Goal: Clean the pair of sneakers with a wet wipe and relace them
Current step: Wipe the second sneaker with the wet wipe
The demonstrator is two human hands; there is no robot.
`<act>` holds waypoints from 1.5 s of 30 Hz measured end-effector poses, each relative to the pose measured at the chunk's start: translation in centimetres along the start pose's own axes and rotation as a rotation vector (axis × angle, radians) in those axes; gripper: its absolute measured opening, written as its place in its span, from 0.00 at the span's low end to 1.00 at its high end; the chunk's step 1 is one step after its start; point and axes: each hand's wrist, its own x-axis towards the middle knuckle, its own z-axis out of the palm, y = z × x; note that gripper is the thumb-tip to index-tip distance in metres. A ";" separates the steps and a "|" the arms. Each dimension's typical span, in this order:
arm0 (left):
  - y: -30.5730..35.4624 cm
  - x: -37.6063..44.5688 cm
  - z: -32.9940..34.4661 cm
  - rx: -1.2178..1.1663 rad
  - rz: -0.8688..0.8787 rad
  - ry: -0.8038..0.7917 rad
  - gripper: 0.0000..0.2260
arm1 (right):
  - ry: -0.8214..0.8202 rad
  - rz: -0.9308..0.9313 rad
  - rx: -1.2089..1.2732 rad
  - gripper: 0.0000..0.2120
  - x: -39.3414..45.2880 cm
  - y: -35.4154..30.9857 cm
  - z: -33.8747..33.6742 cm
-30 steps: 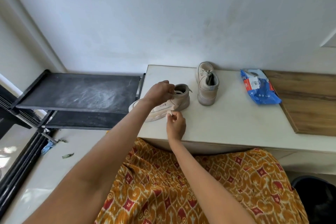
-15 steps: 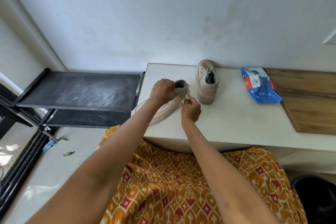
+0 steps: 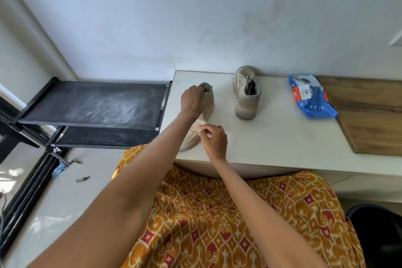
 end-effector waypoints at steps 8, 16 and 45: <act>-4.3 3.6 -2.9 0.404 0.611 -0.433 0.21 | -0.025 0.243 -0.114 0.16 8.7 2.6 -1.1; -6.1 4.0 -2.0 0.321 0.745 -0.303 0.16 | -0.046 0.306 -0.110 0.12 11.0 3.7 1.1; -7.1 3.7 -0.8 0.020 0.505 -0.147 0.16 | -0.039 0.094 -0.138 0.19 9.4 1.8 -2.2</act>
